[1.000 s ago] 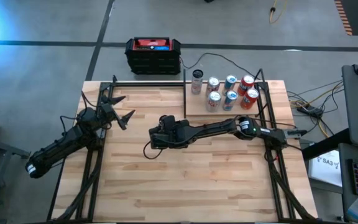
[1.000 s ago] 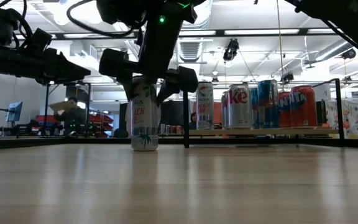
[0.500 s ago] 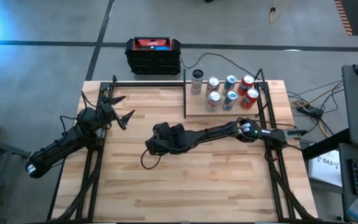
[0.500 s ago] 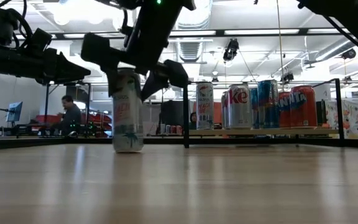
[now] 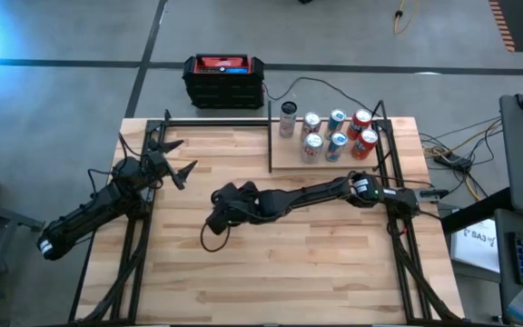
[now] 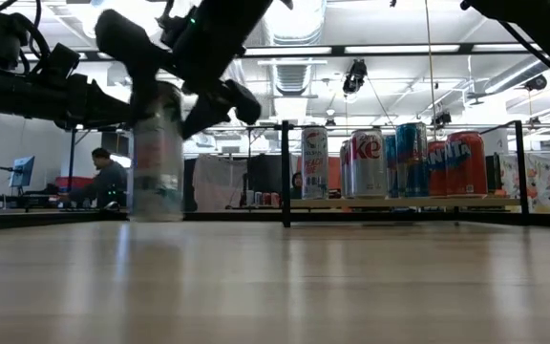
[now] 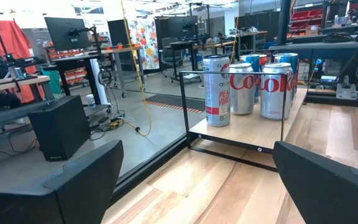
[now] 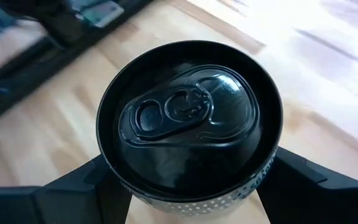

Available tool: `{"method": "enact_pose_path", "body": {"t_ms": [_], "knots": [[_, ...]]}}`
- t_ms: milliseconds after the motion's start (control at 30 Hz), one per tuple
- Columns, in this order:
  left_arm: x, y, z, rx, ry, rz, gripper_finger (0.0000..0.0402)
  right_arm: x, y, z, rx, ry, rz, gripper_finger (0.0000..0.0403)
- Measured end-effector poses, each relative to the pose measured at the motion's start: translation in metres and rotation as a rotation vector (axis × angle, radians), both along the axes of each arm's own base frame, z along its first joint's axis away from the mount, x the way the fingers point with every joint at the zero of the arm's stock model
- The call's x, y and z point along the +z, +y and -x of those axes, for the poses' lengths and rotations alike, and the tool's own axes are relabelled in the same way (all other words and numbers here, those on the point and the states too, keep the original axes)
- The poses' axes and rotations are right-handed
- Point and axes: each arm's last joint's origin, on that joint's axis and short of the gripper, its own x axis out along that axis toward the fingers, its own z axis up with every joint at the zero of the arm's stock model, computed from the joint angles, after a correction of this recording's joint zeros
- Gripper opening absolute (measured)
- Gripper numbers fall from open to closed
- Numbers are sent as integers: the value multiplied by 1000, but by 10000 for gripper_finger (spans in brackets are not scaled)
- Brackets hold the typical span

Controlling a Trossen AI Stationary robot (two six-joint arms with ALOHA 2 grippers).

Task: Place canned beverage on shelf
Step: Put the white pink soda can on the shelf aligned with the other white pink soda can

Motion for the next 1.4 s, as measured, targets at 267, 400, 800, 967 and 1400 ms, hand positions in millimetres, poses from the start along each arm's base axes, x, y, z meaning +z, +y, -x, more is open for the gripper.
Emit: {"method": "enact_pose_path", "body": {"t_ms": [267,400,800,967,1400], "knots": [[0,0,0,0,0,0,398,7,4,-8,127,-79,-30,263],[0,0,0,0,0,0,398,3,5,-10,201,-62,-19,263],[0,0,0,0,0,0,398,-13,6,-16,191,-68,-37,263],[0,0,0,0,-1,0,398,-14,7,-15,154,-69,-33,286],[0,0,0,0,0,0,398,-13,19,-13,50,-106,-20,397]]}}
